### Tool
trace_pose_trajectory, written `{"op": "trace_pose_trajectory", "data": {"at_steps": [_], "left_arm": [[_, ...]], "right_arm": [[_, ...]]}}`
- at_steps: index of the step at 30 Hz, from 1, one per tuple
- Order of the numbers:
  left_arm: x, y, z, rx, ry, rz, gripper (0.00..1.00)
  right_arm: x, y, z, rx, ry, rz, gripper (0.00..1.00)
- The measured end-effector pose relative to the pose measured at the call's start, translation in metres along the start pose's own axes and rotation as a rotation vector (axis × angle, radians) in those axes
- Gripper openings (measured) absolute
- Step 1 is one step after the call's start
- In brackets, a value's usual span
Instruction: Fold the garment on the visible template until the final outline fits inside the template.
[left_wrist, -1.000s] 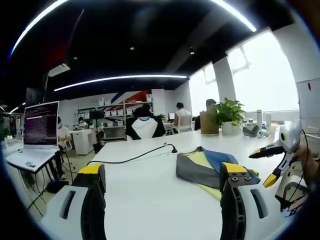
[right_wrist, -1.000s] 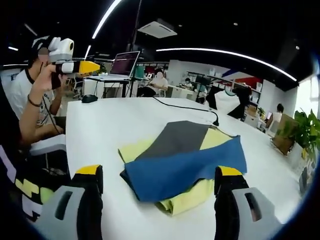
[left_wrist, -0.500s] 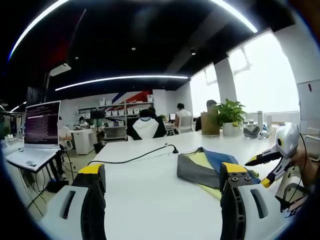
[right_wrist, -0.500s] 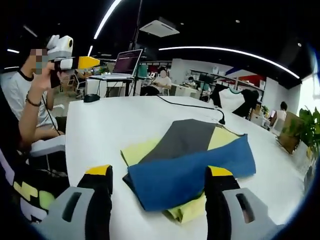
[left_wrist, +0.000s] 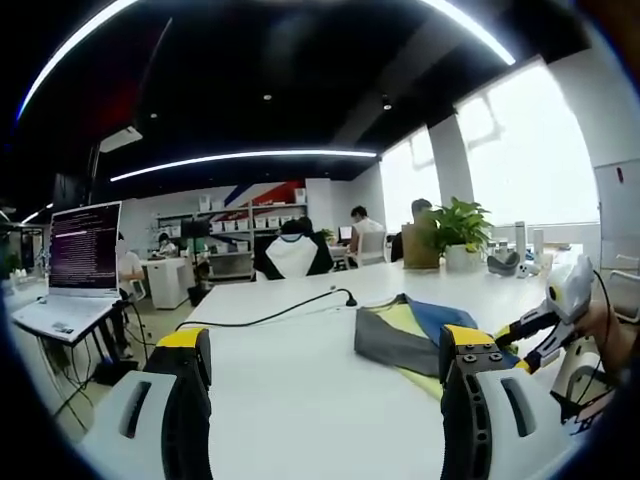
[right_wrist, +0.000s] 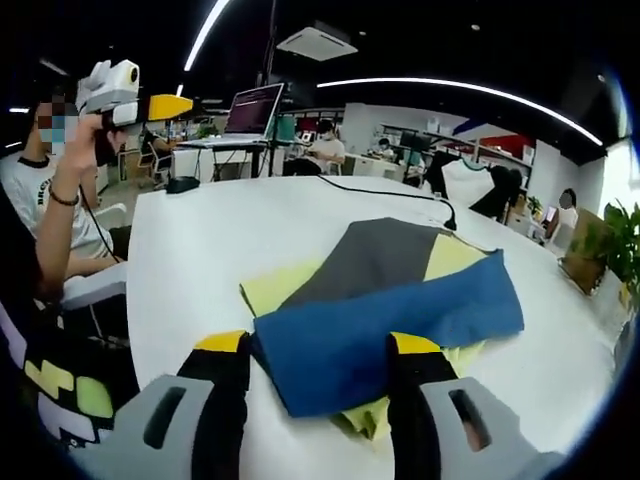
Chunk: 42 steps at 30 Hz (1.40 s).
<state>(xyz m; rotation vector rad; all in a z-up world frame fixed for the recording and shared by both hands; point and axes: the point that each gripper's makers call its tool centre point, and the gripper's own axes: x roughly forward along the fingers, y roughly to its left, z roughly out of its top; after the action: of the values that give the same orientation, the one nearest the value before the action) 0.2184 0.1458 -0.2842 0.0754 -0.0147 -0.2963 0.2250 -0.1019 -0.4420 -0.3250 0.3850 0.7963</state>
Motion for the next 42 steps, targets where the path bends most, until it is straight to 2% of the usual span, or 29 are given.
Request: {"op": "trace_pose_trajectory", "data": {"at_steps": [6,7,13,15,22,29,34,42], "left_arm": [[0.0000,0.0006,-0.0001,-0.001,0.000,0.001,1.00],[0.0001,0.0004,0.0000,-0.001,0.000,-0.001,1.00],[0.0000,0.0006,-0.0006,0.000,0.002,0.000,1.00],[-0.0002,0.0009,-0.0004,0.001,0.001,0.002,1.00],[-0.0002,0.0008,-0.0017,-0.002,0.005,0.002,1.00],[-0.0006,0.0001,-0.0020,-0.001,0.006,0.002,1.00],[-0.0004,-0.0004,-0.0023,-0.001,0.008,0.000,1.00],[-0.0005,0.0008,-0.0020,-0.002,0.007,0.003,1.00]], "right_arm": [[0.0018,0.0005,-0.0035,-0.012,0.011,0.000,0.48],[0.0023,0.0016,-0.0041,0.010,0.010,0.003,0.47],[0.0041,0.0050,-0.0072,-0.013,0.019,0.013,0.38],[0.0038,0.0053,-0.0073,-0.014,0.018,0.013,0.32],[0.0040,0.0068,-0.0068,0.021,0.013,0.033,0.23],[0.0024,0.0067,-0.0051,0.090,0.000,0.058,0.13],[0.0008,0.0056,-0.0035,0.139,-0.007,0.069,0.11],[-0.0008,0.0006,0.0009,0.167,-0.026,0.076,0.09]]}}
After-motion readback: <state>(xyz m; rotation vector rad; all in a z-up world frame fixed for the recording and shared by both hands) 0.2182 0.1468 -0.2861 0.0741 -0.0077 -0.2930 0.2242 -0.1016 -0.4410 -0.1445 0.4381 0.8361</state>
